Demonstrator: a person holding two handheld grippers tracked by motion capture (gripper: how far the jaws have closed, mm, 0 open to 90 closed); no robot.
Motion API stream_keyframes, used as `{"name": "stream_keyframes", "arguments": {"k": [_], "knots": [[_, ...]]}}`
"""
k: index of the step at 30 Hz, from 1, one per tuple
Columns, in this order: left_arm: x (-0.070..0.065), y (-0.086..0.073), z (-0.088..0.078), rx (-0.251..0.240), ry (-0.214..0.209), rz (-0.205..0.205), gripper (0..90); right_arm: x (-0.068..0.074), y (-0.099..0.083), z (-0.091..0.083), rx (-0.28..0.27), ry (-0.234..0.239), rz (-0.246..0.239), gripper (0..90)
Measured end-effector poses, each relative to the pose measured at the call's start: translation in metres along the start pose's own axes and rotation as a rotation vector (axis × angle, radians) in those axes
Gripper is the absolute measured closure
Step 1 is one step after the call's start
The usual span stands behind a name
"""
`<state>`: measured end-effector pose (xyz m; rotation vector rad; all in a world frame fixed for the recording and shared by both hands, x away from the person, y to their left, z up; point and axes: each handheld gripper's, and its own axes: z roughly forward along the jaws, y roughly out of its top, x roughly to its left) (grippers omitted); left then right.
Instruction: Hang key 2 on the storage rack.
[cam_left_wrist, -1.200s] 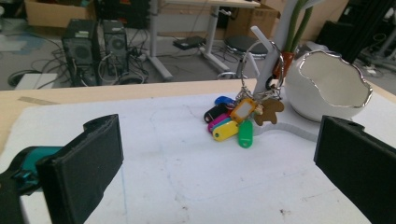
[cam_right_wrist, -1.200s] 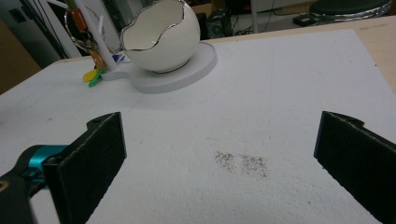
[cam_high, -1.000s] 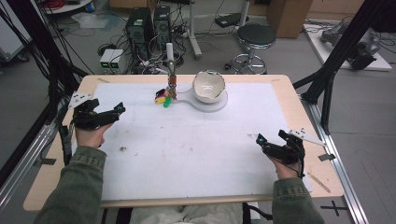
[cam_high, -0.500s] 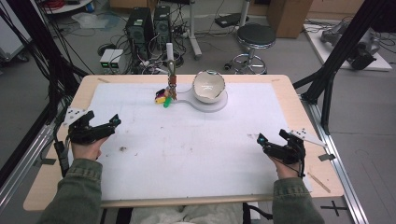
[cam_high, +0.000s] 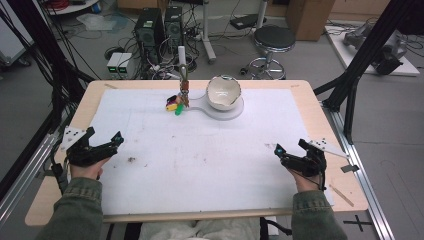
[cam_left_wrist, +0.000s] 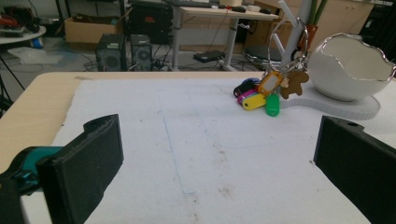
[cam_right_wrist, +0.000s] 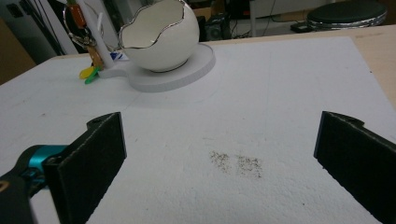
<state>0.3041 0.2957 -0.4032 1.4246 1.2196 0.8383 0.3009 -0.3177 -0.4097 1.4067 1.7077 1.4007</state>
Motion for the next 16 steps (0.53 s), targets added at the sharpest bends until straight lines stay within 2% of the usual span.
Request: {"name": "stream_keyframes", "arguments": {"k": [4, 8, 16], "knots": [[0.007, -0.006, -0.007, 0.003, 0.015, -0.006, 1.8, 0.001, 0.0, 0.001, 0.0, 0.002, -0.015, 1.4], [0.011, -0.013, -0.014, 0.001, 0.001, 0.002, 1.8, 0.004, -0.001, 0.0, 0.001, 0.01, -0.03, 1.4], [0.015, -0.015, -0.018, -0.009, -0.017, -0.031, 1.8, 0.007, -0.001, 0.001, -0.004, 0.021, -0.066, 1.4]]}}
